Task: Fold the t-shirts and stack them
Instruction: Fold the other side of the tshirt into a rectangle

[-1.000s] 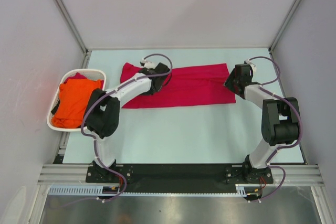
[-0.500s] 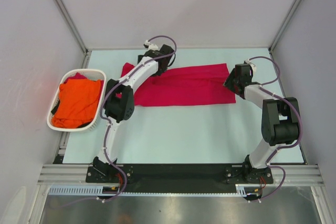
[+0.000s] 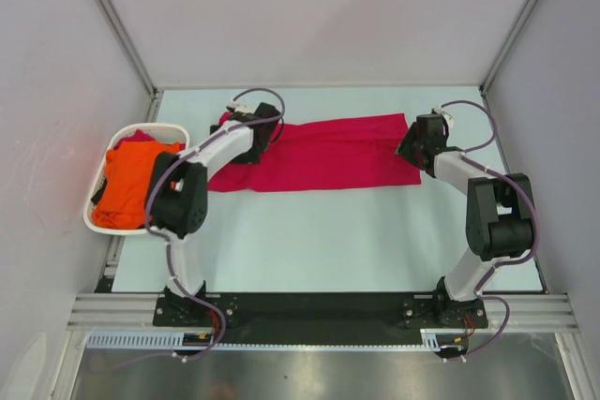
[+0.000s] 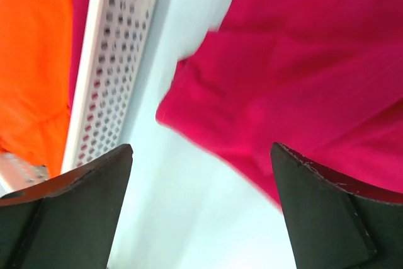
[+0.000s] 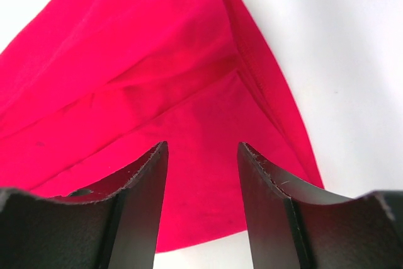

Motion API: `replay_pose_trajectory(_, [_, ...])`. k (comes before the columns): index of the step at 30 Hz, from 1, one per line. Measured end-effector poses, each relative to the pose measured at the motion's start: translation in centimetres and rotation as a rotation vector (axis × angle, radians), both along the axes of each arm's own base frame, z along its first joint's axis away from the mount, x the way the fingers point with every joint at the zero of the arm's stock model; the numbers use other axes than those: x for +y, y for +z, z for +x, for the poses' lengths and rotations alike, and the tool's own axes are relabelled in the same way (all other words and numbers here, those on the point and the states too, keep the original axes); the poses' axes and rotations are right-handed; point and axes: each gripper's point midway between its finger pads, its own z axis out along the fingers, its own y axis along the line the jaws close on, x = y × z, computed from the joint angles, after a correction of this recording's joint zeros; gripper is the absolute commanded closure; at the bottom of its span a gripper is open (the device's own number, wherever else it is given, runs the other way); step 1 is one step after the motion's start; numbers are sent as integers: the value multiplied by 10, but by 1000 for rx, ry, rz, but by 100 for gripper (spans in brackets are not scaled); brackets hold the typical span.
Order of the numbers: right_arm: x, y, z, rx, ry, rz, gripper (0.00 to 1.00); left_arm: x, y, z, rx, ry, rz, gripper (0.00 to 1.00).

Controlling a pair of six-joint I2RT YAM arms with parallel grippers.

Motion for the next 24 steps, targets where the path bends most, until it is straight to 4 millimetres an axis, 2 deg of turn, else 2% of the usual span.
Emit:
replay_pose_trajectory(5, [4,0,0,-1,14,6,47,25,4,-47,-67,41,-222,2])
replay_pose_trajectory(10, [8,2,1,-7,28,19,47,43,21,-54,-293,80,-523,2])
replay_pose_trajectory(13, [10,1,1,-7,36,27,47,36,7,-50,-352,75,-718,3])
replay_pose_trajectory(18, [12,-1,1,-1,45,34,47,0,-34,-40,-275,49,-975,5])
replay_pose_trajectory(21, [12,-1,1,0,46,36,47,-19,-46,-35,-242,33,-1078,12])
replay_pose_trajectory(24, [12,-1,1,-1,48,38,47,-30,-48,-31,-238,19,-1141,27])
